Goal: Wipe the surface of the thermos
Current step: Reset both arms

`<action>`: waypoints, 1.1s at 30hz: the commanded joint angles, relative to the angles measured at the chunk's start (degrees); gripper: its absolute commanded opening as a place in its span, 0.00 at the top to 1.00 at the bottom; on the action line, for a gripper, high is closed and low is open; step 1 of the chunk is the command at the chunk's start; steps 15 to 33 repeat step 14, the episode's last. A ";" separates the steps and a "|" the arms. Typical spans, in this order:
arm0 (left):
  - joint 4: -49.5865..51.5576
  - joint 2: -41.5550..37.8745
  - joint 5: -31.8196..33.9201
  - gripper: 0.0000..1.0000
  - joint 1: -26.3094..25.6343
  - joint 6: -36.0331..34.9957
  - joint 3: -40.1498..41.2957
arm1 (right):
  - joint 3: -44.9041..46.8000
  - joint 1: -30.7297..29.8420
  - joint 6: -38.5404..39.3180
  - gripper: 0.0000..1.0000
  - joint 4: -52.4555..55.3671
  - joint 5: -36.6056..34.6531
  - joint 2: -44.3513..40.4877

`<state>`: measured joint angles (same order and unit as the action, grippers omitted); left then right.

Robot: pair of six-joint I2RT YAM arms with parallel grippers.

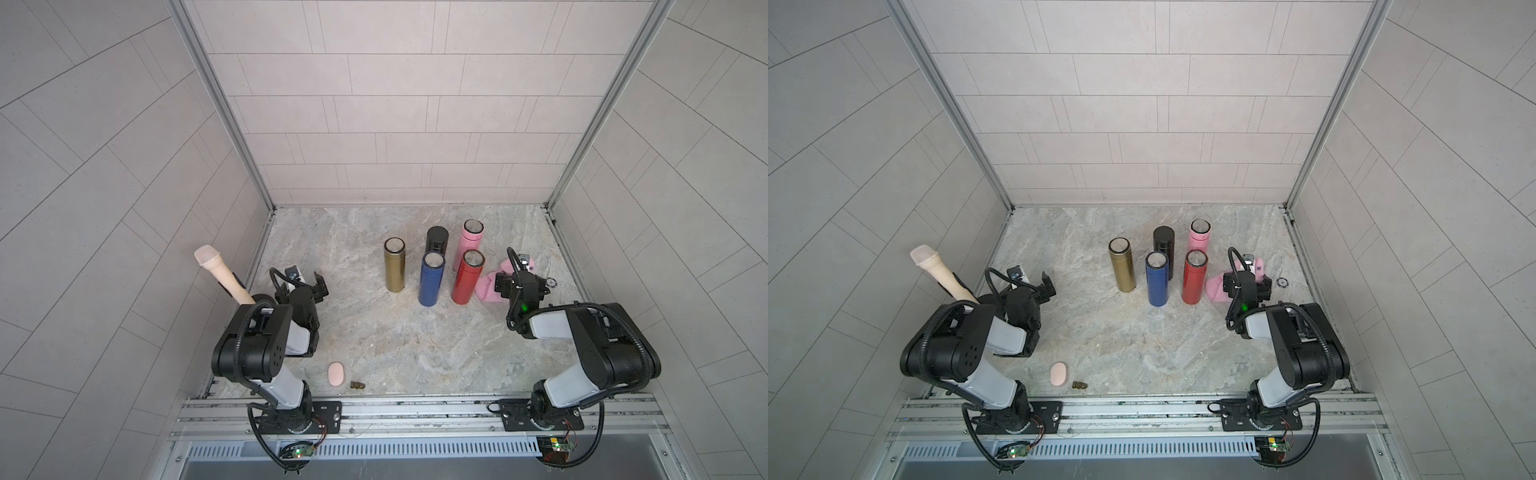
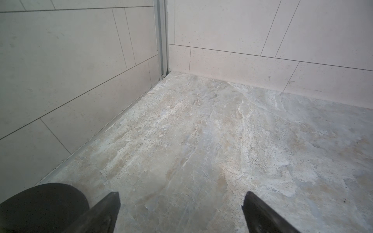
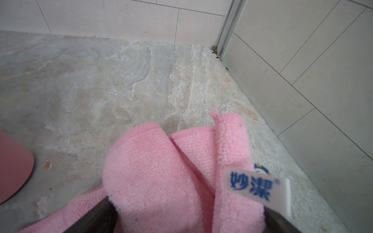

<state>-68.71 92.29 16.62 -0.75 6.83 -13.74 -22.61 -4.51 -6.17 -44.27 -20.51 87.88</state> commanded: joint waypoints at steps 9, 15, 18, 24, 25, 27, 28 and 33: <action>13.43 -1.03 -7.67 0.00 0.21 -3.48 -7.95 | -3.31 -0.31 -0.18 0.00 3.59 -2.96 0.01; 13.53 -1.04 -7.58 0.00 -0.02 -3.54 -8.02 | -1.48 -0.75 0.10 0.00 1.86 -3.31 -1.65; 13.53 -1.04 -7.58 0.00 -0.02 -3.54 -8.02 | -1.48 -0.75 0.10 0.00 1.86 -3.31 -1.65; 13.53 -1.04 -7.58 0.00 -0.02 -3.54 -8.02 | -1.48 -0.75 0.10 0.00 1.86 -3.31 -1.65; 13.53 -1.04 -7.58 0.00 -0.02 -3.54 -8.02 | -1.48 -0.75 0.10 0.00 1.86 -3.31 -1.65; 13.53 -1.04 -7.58 0.00 -0.02 -3.54 -8.02 | -1.48 -0.75 0.10 0.00 1.86 -3.31 -1.65; 13.53 -1.04 -7.58 0.00 -0.02 -3.54 -8.02 | -1.48 -0.75 0.10 0.00 1.86 -3.31 -1.65; 13.53 -1.04 -7.58 0.00 -0.02 -3.54 -8.02 | -1.48 -0.75 0.10 0.00 1.86 -3.31 -1.65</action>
